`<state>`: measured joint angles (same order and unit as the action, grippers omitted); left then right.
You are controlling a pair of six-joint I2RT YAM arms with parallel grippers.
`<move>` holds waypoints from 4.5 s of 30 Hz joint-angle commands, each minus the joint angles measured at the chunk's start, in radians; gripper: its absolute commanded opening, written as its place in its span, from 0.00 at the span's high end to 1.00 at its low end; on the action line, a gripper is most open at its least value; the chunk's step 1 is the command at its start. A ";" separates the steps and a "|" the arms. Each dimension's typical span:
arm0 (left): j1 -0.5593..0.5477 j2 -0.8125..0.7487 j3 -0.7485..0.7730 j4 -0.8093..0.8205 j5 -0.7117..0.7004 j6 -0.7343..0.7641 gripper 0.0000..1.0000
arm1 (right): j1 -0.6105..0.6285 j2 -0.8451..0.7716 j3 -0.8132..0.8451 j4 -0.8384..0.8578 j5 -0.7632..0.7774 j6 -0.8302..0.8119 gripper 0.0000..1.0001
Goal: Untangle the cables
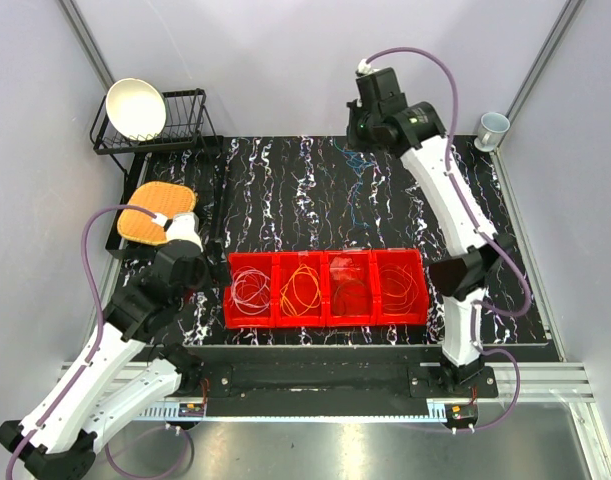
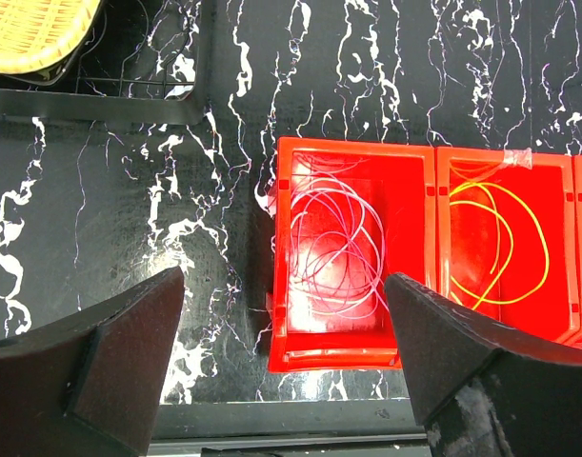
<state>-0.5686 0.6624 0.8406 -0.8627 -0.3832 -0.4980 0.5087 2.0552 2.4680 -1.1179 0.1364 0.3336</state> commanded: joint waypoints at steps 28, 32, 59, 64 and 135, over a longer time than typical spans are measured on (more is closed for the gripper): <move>-0.002 -0.046 0.002 0.025 -0.065 -0.022 0.12 | 0.021 -0.573 -0.171 0.270 -0.501 0.053 1.00; -0.002 -0.063 0.028 -0.007 -0.053 -0.059 0.12 | 0.021 -0.595 -0.214 0.296 -0.593 0.085 1.00; -0.002 -0.144 -0.031 -0.029 -0.062 -0.139 0.15 | 0.194 -0.669 -0.613 0.575 -0.811 0.222 1.00; -0.002 -0.142 -0.032 -0.029 -0.063 -0.139 0.15 | 0.250 -0.664 -0.673 0.602 -0.791 0.225 1.00; -0.001 -0.099 -0.029 -0.032 -0.072 -0.145 0.15 | 0.278 -0.369 -1.333 0.851 -0.646 0.366 1.00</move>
<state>-0.5686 0.5522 0.8074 -0.9268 -0.4316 -0.6373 0.7784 1.6707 1.1065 -0.3099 -0.4908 0.6868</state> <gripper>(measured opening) 0.850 0.009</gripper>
